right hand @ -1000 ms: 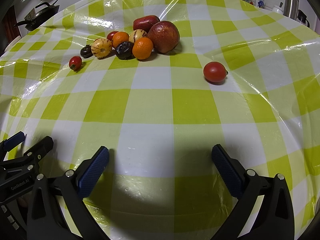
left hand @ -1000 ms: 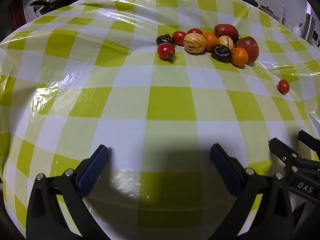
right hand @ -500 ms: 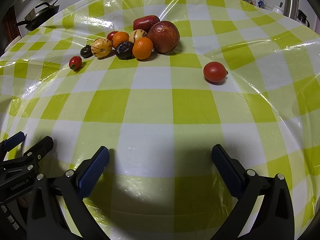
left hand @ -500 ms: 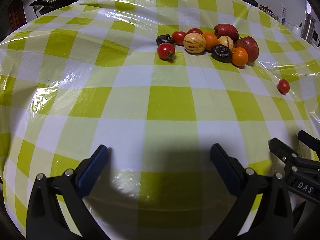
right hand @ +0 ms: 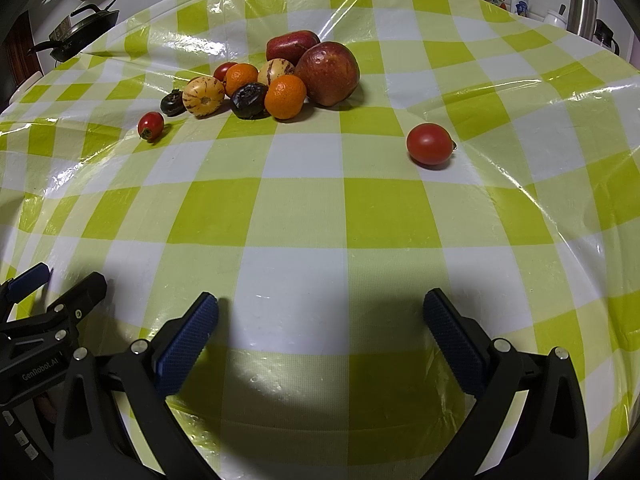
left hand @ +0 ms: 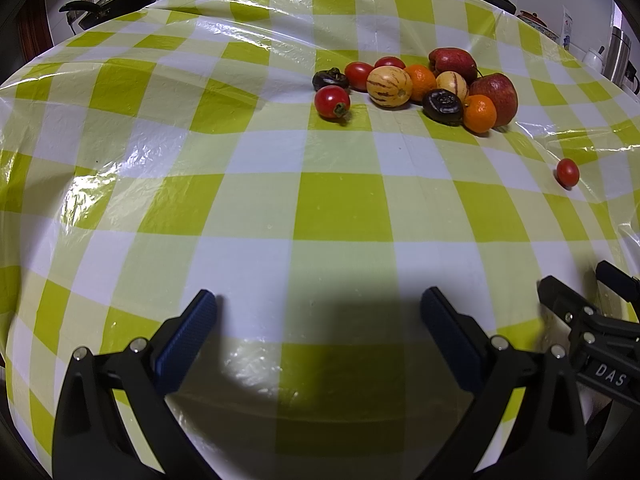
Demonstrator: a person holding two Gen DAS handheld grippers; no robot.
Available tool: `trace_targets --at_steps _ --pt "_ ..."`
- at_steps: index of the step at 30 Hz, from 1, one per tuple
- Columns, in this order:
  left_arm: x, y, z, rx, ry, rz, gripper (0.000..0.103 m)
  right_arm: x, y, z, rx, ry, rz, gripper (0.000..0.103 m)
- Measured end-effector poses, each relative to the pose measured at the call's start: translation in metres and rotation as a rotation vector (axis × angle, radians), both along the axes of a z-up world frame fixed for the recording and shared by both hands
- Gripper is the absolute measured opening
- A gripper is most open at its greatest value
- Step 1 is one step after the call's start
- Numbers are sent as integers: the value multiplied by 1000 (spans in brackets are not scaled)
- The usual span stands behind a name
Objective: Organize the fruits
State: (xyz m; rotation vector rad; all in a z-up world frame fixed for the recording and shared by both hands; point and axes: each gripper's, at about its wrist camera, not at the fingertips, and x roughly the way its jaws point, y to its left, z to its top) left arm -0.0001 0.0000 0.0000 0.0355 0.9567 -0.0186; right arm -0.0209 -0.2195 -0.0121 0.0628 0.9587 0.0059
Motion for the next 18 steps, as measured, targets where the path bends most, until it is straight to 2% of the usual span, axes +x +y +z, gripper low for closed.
trace_targets --at_steps 12,18 --pt "0 0 0 -1 2 -1 102 -4 6 1 0 26 26 99" --pt "0 0 -1 -1 18 -18 102 -3 0 5 31 74 122 99"
